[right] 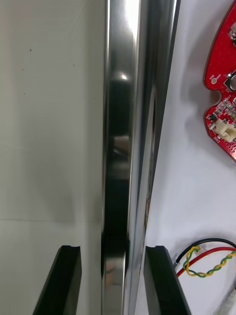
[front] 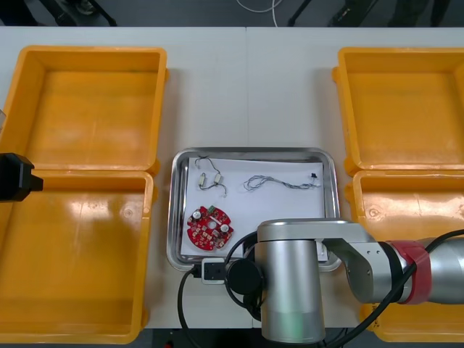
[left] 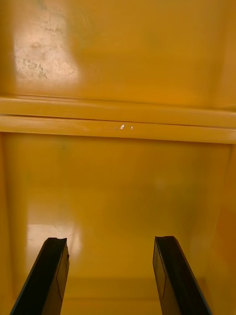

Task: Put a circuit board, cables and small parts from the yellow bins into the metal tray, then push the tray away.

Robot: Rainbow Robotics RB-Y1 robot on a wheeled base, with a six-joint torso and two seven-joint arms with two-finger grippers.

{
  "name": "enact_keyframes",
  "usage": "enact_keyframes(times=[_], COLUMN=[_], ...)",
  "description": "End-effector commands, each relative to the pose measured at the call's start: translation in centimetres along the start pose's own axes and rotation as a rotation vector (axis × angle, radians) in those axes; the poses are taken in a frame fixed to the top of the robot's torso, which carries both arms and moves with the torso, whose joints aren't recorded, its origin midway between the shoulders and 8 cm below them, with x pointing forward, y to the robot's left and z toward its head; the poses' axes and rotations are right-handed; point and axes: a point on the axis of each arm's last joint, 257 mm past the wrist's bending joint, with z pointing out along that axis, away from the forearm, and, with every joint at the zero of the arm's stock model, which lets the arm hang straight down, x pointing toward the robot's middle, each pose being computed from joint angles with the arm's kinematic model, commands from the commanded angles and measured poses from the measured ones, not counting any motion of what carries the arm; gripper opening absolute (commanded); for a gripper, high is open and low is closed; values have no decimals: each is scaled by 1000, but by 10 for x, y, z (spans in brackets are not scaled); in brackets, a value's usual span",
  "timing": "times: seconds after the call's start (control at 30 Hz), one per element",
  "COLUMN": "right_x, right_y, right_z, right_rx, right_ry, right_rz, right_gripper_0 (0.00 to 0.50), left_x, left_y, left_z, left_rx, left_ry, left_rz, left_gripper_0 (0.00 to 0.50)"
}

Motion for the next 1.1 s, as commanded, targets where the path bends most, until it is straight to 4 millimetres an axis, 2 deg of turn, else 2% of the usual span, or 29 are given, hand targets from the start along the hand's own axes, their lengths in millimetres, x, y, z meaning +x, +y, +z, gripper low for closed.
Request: enact_keyframes(times=[0.03,0.1,0.17,0.2,0.27,0.7,1.1], right_x=[-18,-19,-19,-19,-19,-26,-33], right_y=[10,9,7,7,6,-6,-33], right_z=[3,3,3,3,3,-4,-12], right_rx=[-11,-6,-2,0,1,18,68], right_ry=[-30,-29,-29,-30,-31,-54,-87], right_rz=[10,18,21,22,26,48,57], right_gripper_0=[152,76,65,16,0,0,0], left_x=[-1,-1,-1,-1,-1,-1,-1], left_y=[16,16,16,16,16,16,16], left_z=[-13,-13,-13,-13,-13,-13,-13], left_rx=[-48,-48,-48,-48,-48,-48,-48], left_ry=[-17,-17,-17,-17,-17,-17,-17], left_rz=[101,101,101,101,101,101,101], left_gripper_0=[500,500,500,500,500,500,500])
